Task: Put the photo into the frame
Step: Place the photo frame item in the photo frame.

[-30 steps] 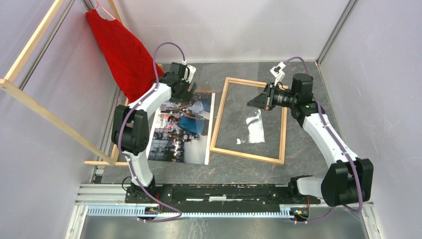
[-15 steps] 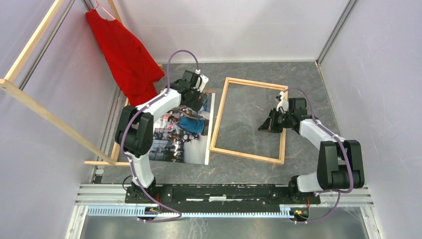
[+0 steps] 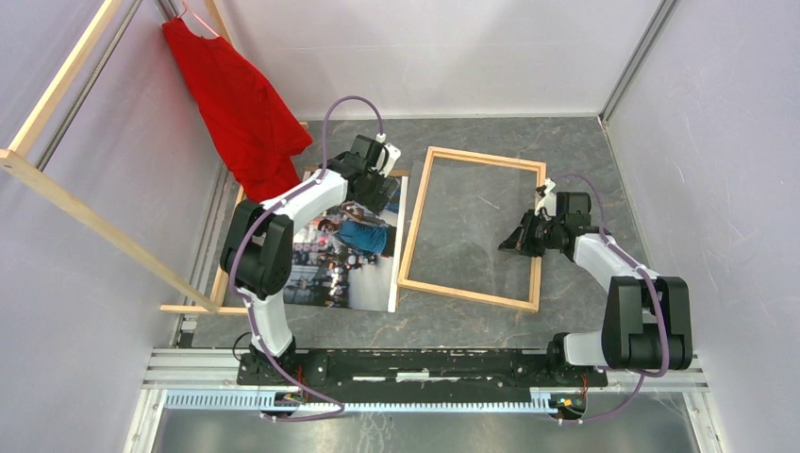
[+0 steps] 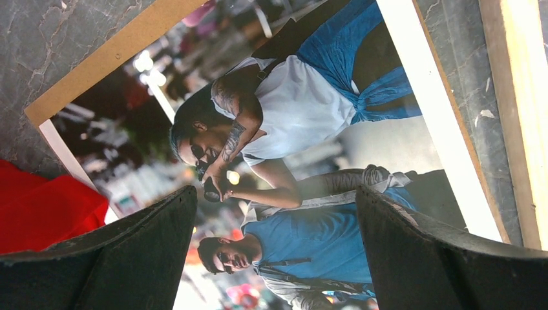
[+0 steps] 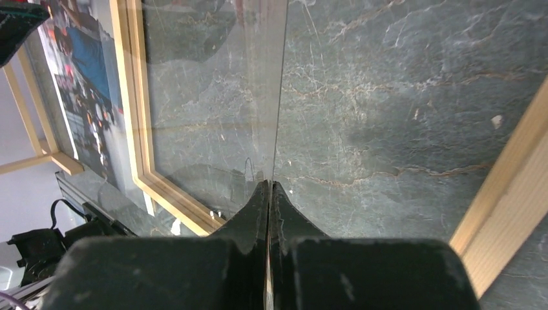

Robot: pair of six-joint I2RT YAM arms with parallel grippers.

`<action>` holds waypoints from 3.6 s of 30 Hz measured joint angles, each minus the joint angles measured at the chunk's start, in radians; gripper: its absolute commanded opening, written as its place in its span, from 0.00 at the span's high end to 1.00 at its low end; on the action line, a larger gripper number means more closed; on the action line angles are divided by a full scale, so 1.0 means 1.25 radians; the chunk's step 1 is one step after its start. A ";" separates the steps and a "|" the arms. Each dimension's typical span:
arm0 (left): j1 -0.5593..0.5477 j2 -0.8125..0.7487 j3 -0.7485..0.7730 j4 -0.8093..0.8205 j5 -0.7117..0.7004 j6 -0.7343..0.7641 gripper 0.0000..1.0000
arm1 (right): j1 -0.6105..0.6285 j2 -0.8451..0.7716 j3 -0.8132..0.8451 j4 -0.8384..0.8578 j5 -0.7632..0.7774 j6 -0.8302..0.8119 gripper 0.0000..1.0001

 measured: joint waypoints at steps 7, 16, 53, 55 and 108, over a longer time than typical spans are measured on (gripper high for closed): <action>-0.006 0.005 0.000 0.000 0.000 0.000 0.02 | -0.010 -0.009 0.023 -0.002 0.015 -0.001 1.00; -0.018 0.005 -0.001 0.000 -0.001 0.001 0.02 | -0.028 -0.009 0.024 -0.002 0.015 -0.003 1.00; -0.033 0.018 -0.001 0.000 -0.001 0.026 0.02 | -0.066 -0.021 0.024 0.027 -0.012 0.009 1.00; -0.040 0.021 -0.002 0.000 -0.001 0.026 0.02 | -0.066 -0.021 0.024 0.032 -0.016 0.010 1.00; -0.105 0.088 0.007 0.021 -0.016 0.027 0.02 | -0.078 -0.070 -0.023 0.071 -0.032 0.028 1.00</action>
